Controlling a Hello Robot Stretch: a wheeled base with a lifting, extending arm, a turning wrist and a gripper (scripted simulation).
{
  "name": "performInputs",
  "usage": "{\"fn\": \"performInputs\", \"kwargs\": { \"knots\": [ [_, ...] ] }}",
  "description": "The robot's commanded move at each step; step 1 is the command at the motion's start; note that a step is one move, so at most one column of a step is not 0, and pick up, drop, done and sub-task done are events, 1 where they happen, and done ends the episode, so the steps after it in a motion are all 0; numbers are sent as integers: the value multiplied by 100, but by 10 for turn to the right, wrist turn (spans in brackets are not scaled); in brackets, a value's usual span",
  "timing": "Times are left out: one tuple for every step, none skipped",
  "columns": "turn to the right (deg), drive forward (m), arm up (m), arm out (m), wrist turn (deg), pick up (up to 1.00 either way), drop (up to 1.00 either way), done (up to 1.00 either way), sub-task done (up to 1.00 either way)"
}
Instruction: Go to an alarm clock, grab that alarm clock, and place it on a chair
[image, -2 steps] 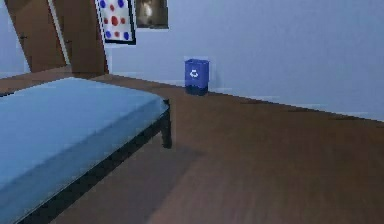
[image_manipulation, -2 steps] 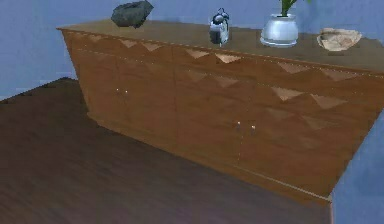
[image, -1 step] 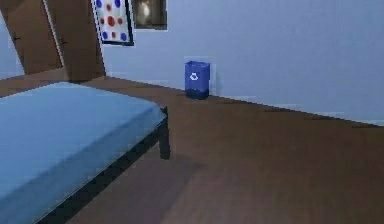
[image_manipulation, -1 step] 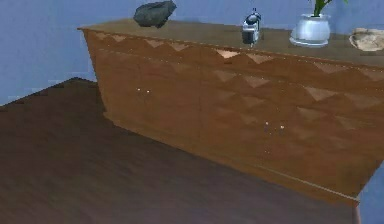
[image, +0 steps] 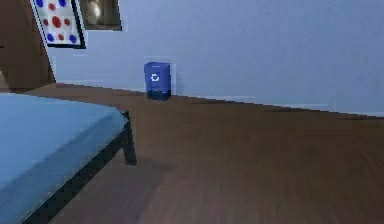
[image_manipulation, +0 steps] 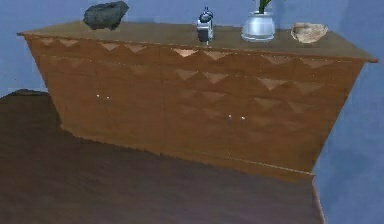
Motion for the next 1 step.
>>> {"fn": "performInputs", "kwargs": {
  "knots": [
    [0, 100, 0, 0, 0, 0, 0, 0, 0]
  ]
}}
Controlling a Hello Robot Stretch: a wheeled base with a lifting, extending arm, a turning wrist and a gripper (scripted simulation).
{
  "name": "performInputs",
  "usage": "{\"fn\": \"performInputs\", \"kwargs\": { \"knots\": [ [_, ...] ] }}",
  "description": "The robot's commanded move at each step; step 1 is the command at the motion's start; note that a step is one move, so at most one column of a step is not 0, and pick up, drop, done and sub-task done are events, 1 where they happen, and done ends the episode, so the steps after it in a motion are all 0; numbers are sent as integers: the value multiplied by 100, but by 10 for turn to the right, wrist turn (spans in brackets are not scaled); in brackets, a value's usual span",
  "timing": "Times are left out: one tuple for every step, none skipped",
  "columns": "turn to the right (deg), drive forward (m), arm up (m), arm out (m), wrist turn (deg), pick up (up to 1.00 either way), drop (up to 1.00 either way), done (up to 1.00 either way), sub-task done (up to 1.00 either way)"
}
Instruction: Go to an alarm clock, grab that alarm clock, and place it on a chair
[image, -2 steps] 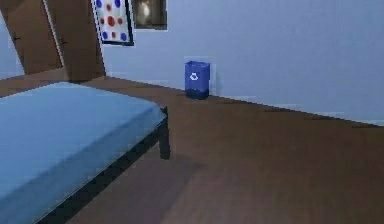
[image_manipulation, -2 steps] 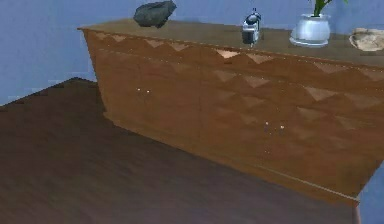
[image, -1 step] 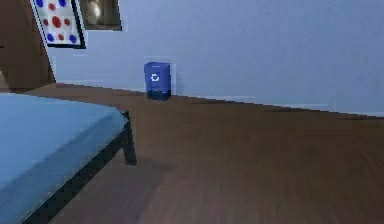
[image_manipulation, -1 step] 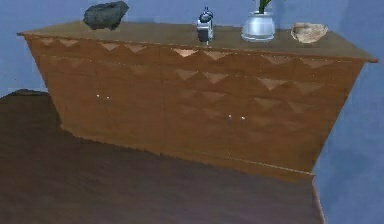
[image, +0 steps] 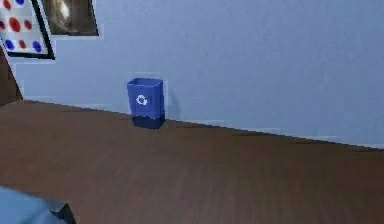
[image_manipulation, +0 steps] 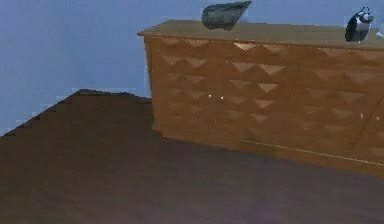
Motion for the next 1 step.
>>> {"fn": "performInputs", "kwargs": {
  "knots": [
    [0, 75, 0, 0, 0, 0, 0, 0, 0]
  ]
}}
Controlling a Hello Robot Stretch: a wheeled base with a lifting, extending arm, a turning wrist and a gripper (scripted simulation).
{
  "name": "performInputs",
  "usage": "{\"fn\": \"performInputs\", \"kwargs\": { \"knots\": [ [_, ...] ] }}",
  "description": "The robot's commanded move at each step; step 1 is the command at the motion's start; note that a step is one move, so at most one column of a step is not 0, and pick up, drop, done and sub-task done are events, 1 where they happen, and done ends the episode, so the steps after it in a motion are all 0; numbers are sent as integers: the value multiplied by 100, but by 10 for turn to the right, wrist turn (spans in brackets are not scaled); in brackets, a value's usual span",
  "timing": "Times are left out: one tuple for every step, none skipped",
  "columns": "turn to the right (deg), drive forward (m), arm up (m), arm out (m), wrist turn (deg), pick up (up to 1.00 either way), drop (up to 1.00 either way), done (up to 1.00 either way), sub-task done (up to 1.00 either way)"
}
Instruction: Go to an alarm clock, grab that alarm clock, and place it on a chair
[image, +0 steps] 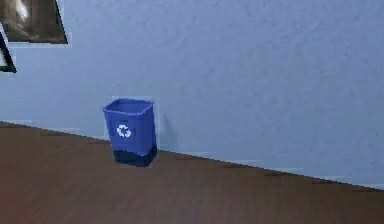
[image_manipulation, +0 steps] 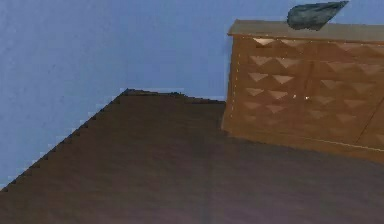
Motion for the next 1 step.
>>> {"fn": "performInputs", "kwargs": {
  "knots": [
    [-90, 0, 0, 0, 0, 0, 0, 0, 0]
  ]
}}
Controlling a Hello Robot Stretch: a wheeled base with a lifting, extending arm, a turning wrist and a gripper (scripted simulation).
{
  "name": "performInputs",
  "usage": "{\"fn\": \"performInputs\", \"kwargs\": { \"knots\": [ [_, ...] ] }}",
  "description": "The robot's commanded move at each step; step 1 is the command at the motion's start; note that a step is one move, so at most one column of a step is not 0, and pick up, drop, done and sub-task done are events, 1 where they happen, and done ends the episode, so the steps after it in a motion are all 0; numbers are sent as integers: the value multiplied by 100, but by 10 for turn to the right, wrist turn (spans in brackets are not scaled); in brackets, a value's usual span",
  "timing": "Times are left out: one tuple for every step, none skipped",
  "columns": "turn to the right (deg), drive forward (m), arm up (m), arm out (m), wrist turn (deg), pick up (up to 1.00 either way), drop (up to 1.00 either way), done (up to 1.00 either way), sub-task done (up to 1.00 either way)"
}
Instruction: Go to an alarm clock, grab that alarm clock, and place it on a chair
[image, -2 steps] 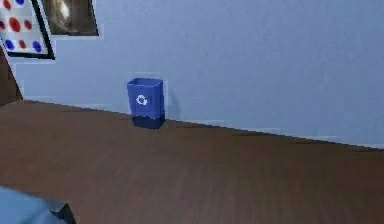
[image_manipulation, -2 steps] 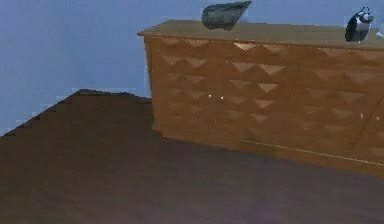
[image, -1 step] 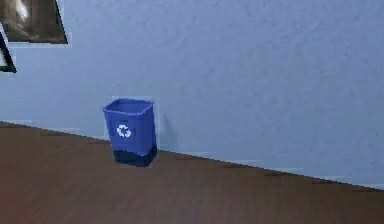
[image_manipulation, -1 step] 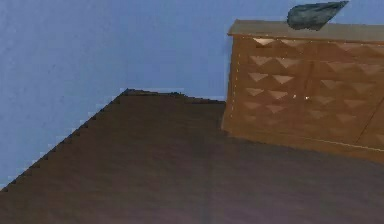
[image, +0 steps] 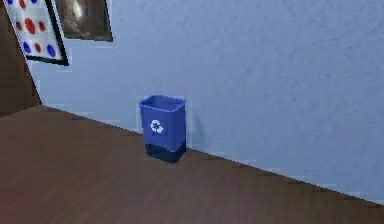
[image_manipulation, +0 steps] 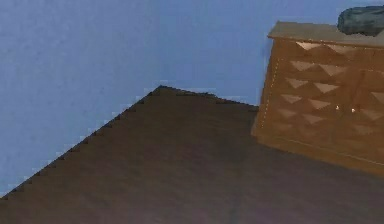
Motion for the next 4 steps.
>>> {"fn": "performInputs", "kwargs": {
  "knots": [
    [0, 60, 0, 0, 0, 0, 0, 0, 0],
    [-450, 0, 0, 0, 0, 0, 0, 0, 0],
    [-240, 0, 0, 0, 0, 0, 0, 0, 0],
    [0, 100, 0, 0, 0, 0, 0, 0, 0]
  ]
}}
